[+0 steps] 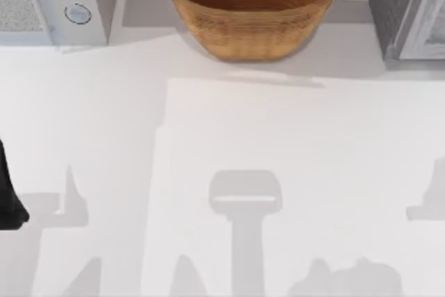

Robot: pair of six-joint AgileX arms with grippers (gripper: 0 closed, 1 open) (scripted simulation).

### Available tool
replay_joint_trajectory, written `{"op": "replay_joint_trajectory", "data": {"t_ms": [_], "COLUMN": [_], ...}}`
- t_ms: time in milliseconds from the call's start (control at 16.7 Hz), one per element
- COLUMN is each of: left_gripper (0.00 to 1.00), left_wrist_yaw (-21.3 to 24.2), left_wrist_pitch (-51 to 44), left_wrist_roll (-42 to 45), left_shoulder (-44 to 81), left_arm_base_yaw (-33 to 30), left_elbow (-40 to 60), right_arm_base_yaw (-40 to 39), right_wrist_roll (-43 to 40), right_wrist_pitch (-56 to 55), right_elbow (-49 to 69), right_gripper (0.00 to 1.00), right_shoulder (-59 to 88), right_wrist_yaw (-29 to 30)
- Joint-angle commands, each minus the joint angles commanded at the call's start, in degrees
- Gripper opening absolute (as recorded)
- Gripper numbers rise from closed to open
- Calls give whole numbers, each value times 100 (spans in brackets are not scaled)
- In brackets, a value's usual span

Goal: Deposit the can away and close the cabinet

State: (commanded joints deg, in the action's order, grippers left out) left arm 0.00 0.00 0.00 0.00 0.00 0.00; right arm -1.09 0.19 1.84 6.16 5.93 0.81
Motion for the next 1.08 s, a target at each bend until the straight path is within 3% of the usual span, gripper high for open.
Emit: {"op": "replay_joint_trajectory", "data": {"t_ms": [1080], "left_gripper": [100], "left_wrist_yaw": [0], "left_wrist_pitch": [0], "left_wrist_roll": [0], "left_shoulder": [0], "left_arm_base_yaw": [0], "left_elbow": [0], "right_arm_base_yaw": [-867], "right_wrist_roll": [76], "right_wrist_pitch": [2022], "right_elbow": [8574], "right_gripper": [0], "right_shoulder": [6373], "right_wrist_yaw": [942]}}
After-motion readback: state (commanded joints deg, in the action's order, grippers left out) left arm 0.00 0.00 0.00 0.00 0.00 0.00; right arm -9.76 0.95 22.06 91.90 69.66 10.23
